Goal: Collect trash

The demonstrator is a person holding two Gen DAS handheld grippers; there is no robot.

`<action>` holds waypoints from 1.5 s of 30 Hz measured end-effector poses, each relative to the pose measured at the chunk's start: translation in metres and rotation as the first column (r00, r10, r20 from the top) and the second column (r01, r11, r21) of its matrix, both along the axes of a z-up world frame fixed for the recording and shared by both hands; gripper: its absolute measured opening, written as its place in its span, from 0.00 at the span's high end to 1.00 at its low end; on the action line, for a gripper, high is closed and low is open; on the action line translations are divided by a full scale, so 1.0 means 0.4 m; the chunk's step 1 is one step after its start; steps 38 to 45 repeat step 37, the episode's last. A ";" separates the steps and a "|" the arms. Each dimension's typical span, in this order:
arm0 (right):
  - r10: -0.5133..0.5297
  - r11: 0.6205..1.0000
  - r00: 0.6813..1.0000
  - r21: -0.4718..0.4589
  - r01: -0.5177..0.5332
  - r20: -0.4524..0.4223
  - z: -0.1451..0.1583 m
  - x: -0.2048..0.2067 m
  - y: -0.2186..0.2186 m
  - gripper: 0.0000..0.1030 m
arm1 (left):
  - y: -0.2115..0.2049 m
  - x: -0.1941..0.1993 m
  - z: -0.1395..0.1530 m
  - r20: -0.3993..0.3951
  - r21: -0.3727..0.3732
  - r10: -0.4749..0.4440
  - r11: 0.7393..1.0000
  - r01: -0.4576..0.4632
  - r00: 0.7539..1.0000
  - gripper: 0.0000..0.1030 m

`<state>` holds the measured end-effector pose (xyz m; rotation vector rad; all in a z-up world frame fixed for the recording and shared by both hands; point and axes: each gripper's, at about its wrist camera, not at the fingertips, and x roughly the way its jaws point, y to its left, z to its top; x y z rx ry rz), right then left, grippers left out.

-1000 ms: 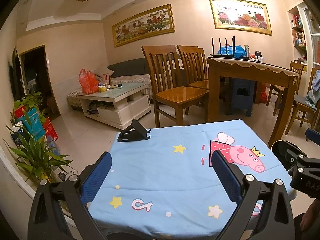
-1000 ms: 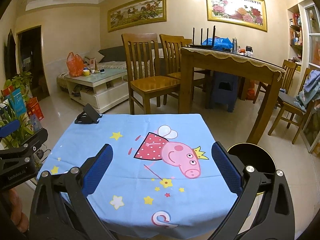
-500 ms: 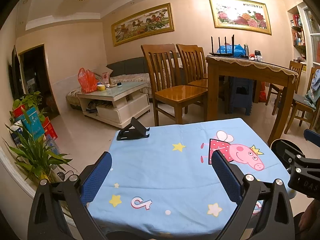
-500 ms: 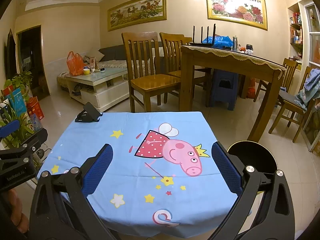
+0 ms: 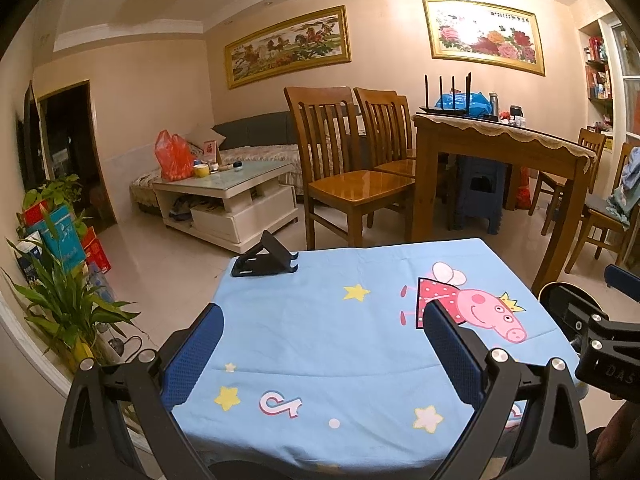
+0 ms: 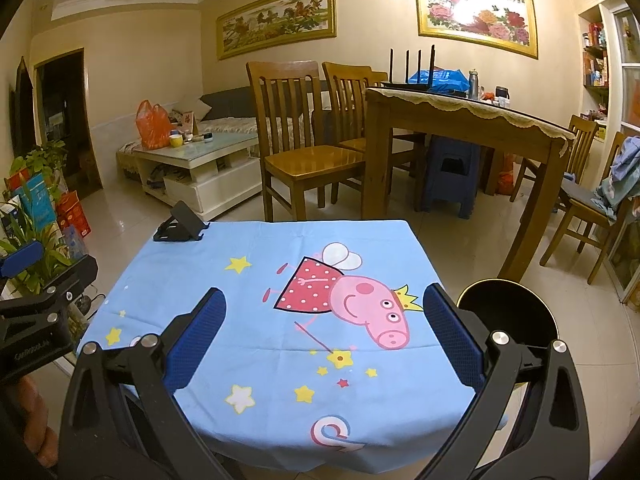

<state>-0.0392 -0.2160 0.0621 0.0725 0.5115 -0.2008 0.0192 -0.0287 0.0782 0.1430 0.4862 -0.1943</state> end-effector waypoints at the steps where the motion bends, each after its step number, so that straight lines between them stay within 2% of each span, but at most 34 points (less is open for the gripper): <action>1: 0.001 1.000 1.000 -0.002 -0.001 -0.002 -0.002 -0.001 0.004 0.05 | 0.000 -0.001 0.000 0.000 0.000 -0.001 1.000 0.001 1.000 0.06; 18: 0.009 1.000 1.000 0.001 -0.009 -0.011 -0.005 -0.002 0.008 0.05 | 0.011 -0.006 -0.010 0.002 0.005 -0.007 1.000 0.007 1.000 0.06; 23: 0.009 1.000 1.000 0.000 -0.009 -0.012 -0.004 -0.003 0.005 0.05 | 0.018 -0.016 -0.003 0.011 -0.022 -0.013 1.000 0.013 1.000 0.06; 27: 0.008 1.000 1.000 0.003 -0.008 -0.014 -0.007 -0.005 0.004 0.05 | 0.027 -0.021 0.000 0.041 -0.021 0.028 0.999 -0.028 0.999 0.06; 32: 0.012 1.000 1.000 0.003 -0.012 -0.019 -0.009 -0.011 0.006 0.05 | 0.022 -0.003 -0.008 0.007 -0.014 -0.002 1.000 0.002 1.000 0.06; 35: 0.011 1.000 1.000 0.004 -0.011 -0.019 -0.009 -0.011 0.007 0.05 | 0.018 -0.004 -0.013 0.024 0.009 0.022 1.000 -0.022 0.999 0.06; 45: 0.010 1.000 1.000 0.006 -0.010 -0.019 -0.008 -0.009 0.007 0.05 | 0.018 -0.002 -0.014 0.017 0.008 0.015 1.000 -0.015 1.000 0.06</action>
